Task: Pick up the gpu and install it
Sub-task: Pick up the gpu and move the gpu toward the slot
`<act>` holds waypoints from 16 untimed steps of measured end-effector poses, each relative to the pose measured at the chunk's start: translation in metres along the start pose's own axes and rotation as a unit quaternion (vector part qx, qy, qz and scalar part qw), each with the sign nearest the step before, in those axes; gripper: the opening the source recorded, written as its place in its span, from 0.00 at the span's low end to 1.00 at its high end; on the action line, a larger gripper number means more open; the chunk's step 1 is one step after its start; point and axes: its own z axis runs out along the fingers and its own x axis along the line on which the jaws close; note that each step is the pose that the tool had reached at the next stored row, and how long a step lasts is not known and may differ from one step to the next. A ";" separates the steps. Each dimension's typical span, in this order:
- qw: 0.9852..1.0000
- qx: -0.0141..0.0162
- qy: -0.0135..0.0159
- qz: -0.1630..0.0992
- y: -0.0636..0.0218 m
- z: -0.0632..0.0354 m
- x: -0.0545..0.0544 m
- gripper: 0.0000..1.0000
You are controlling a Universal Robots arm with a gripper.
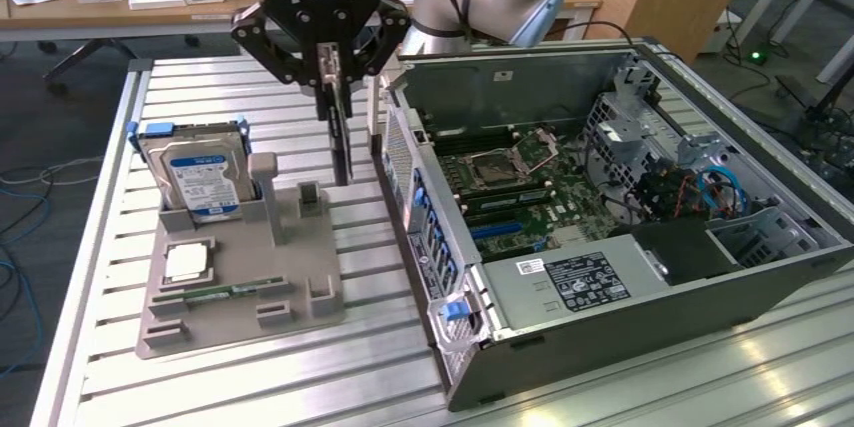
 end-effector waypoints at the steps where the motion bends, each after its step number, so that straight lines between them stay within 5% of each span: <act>1: 1.000 0.000 0.000 0.000 0.0001 0.0001 -0.001 0.26; 16: 1.000 0.000 0.000 0.000 0.0021 0.0013 -0.024 0.26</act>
